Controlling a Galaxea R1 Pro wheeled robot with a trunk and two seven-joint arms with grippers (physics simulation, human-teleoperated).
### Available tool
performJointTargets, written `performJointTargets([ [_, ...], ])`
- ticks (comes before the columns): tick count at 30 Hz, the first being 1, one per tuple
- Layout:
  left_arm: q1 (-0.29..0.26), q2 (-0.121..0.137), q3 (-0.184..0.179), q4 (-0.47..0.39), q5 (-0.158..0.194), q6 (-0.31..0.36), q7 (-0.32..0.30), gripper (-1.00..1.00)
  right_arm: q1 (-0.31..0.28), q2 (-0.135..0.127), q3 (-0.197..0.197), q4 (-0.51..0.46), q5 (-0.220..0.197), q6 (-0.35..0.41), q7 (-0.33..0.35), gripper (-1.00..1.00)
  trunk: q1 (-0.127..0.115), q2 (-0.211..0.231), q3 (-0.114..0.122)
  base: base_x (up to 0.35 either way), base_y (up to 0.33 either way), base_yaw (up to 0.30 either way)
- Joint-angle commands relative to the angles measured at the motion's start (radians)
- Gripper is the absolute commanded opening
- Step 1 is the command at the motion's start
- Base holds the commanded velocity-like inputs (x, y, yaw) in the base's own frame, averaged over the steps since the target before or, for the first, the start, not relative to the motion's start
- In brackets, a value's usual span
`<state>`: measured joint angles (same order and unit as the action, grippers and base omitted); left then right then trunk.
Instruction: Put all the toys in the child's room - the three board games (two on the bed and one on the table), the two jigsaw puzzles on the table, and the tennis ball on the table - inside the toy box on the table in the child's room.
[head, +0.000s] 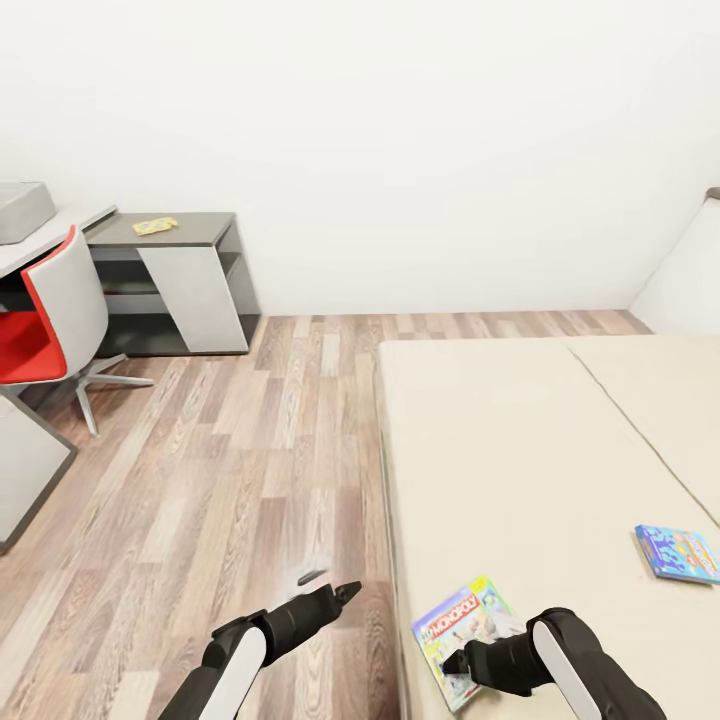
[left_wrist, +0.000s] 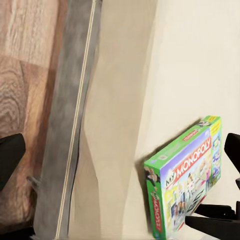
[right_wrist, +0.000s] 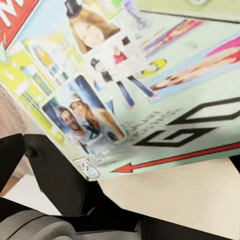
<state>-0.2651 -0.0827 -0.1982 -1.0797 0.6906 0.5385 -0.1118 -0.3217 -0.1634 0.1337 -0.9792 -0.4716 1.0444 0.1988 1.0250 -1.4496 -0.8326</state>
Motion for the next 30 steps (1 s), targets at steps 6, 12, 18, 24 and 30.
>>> performJointTargets([
  [6,0.0,0.0,0.0,0.0,0.003,0.005,-0.002,1.0,0.0,-0.001,0.001,-0.001,0.01,0.003,0.01,1.0,0.0,0.0,-0.001,0.0,0.265,0.0],
  [12,-0.001,0.0,0.0,0.0,0.003,0.005,-0.002,1.0,0.0,-0.001,0.001,-0.001,0.01,0.003,0.01,1.0,0.0,0.0,-0.001,0.0,0.28,0.0],
  [18,-0.001,0.0,0.0,0.0,0.004,0.004,-0.001,1.0,0.0,-0.001,0.001,-0.001,0.01,0.003,0.01,1.0,0.0,0.0,-0.001,0.0,0.285,0.0],
  [24,0.0,0.0,0.001,0.0,0.003,0.004,0.001,1.0,-0.001,-0.001,0.001,-0.001,0.01,0.003,0.01,1.0,0.0,0.0,-0.001,0.0,0.207,0.0],
  [30,0.0,0.0,0.002,0.0,0.003,0.003,0.002,1.0,-0.002,-0.001,0.001,-0.001,0.01,0.003,0.009,1.0,0.0,0.0,-0.001,0.0,0.065,0.0],
])
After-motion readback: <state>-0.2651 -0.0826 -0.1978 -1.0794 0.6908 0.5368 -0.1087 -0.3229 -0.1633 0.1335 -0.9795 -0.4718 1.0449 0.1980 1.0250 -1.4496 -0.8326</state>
